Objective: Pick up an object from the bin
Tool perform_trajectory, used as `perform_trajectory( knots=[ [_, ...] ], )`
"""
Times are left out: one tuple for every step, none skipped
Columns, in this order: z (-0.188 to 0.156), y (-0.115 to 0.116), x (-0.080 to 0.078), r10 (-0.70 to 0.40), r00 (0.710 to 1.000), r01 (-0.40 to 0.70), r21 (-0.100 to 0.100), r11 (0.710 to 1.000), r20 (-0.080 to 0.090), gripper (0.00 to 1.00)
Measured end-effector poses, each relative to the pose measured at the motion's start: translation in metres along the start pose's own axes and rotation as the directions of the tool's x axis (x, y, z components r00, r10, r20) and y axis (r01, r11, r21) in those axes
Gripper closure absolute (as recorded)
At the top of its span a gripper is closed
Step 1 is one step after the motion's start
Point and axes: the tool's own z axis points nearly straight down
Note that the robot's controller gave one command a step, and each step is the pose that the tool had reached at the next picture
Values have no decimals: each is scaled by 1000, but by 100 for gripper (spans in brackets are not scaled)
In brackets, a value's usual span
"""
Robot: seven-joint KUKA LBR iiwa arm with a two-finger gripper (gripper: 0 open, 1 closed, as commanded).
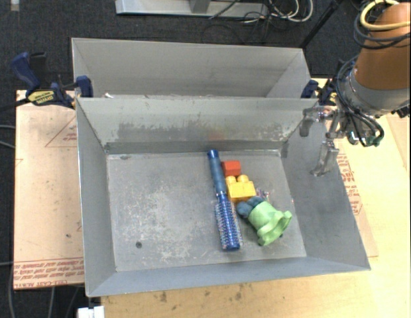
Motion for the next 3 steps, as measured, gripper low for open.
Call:
perform_trajectory(
  knots=[
    [138,28,96,-80,997,80,-2,997,-6,0],
    [174,43,95,-427,904,427,1,904,3,0],
    [173,43,94,-429,903,429,4,903,5,100]
  ],
)
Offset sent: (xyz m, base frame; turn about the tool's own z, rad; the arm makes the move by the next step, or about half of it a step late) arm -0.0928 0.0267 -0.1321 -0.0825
